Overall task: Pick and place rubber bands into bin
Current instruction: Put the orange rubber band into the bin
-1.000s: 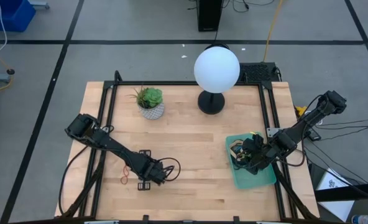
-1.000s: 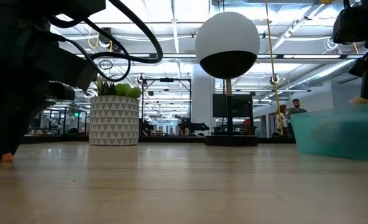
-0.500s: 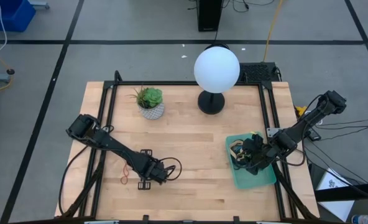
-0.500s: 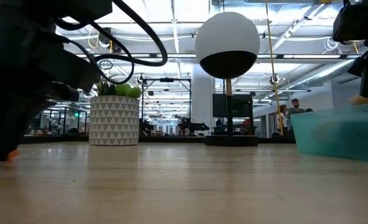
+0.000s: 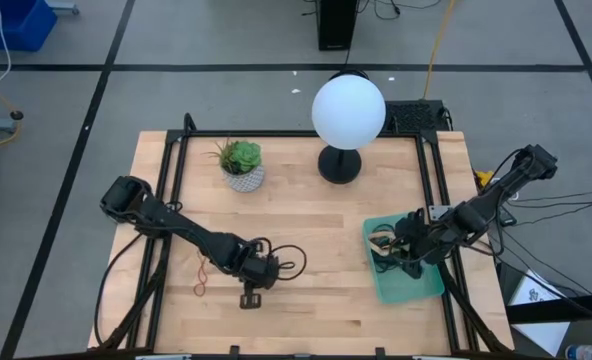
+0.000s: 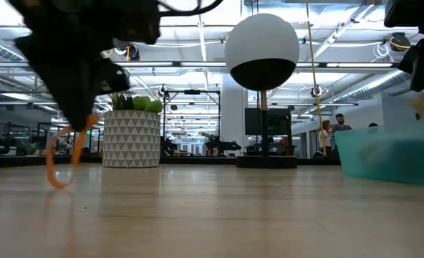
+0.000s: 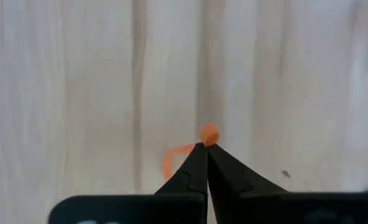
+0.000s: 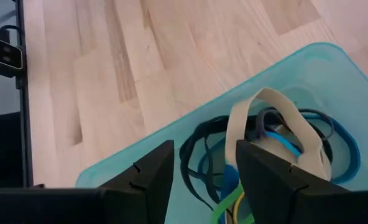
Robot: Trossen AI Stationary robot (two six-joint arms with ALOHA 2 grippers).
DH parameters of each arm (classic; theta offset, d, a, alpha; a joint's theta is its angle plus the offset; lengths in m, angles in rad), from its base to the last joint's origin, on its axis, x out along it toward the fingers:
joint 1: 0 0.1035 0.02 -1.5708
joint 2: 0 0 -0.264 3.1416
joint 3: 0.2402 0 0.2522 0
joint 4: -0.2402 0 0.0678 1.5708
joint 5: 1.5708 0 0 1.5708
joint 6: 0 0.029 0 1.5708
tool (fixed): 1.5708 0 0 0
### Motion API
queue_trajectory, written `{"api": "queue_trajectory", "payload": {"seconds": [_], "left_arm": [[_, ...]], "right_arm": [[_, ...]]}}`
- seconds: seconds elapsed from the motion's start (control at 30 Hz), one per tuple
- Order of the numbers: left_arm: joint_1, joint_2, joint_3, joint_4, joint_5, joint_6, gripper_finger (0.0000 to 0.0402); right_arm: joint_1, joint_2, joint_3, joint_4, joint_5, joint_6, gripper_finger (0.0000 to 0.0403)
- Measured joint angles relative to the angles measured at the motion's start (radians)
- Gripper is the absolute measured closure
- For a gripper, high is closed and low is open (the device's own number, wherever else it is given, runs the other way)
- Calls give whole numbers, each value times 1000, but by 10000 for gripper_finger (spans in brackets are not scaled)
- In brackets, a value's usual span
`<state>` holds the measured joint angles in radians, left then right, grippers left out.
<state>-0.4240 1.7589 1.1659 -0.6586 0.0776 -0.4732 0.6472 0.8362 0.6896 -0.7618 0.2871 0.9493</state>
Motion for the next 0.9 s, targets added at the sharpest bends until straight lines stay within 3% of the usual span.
{"api": "queue_trajectory", "payload": {"seconds": [0.3,0.47,0.7,0.9], "left_arm": [[46,5,0,263,0,74,398],[67,5,1,499,0,148,397],[94,5,1,738,-104,260,395],[111,5,1,937,-140,346,396]], "right_arm": [[0,-9,2,-50,-36,58,234],[0,-9,2,12,-52,28,234],[0,16,1,327,54,-331,234],[1,48,-7,642,52,-679,234]]}}
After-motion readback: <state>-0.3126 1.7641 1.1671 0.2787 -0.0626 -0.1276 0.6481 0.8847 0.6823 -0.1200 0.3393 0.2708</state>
